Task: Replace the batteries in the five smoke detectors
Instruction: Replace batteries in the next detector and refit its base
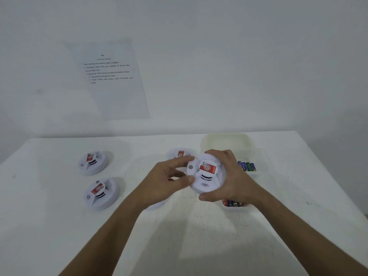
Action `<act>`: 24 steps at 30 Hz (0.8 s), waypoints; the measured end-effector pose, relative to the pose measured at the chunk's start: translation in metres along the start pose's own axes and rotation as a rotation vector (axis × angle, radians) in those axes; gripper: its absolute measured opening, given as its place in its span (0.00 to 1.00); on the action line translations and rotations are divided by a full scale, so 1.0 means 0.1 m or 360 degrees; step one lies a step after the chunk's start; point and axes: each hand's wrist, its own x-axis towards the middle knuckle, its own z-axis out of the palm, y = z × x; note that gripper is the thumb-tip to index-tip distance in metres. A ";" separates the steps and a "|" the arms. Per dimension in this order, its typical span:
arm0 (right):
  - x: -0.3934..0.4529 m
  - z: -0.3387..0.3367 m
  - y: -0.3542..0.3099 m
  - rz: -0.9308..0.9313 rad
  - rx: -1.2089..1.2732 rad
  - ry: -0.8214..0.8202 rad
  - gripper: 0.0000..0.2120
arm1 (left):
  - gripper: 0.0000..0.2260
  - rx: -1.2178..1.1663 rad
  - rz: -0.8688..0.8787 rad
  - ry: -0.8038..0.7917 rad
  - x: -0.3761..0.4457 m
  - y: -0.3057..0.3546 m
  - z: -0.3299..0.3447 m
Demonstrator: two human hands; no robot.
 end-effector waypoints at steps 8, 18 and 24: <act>0.03 0.06 -0.07 0.0199 0.0149 0.0049 0.44 | 0.31 0.0074 -0.0001 -0.0050 -0.14 -0.08 0.08; -0.02 -0.05 -0.20 0.0010 0.0040 -0.0312 0.43 | 0.31 -0.0007 -0.0102 0.0045 -0.14 0.05 0.01; -0.06 -0.11 -0.10 -0.0006 0.0518 -0.0255 0.40 | 0.45 -0.0039 -0.0091 -0.0154 -0.24 0.06 0.10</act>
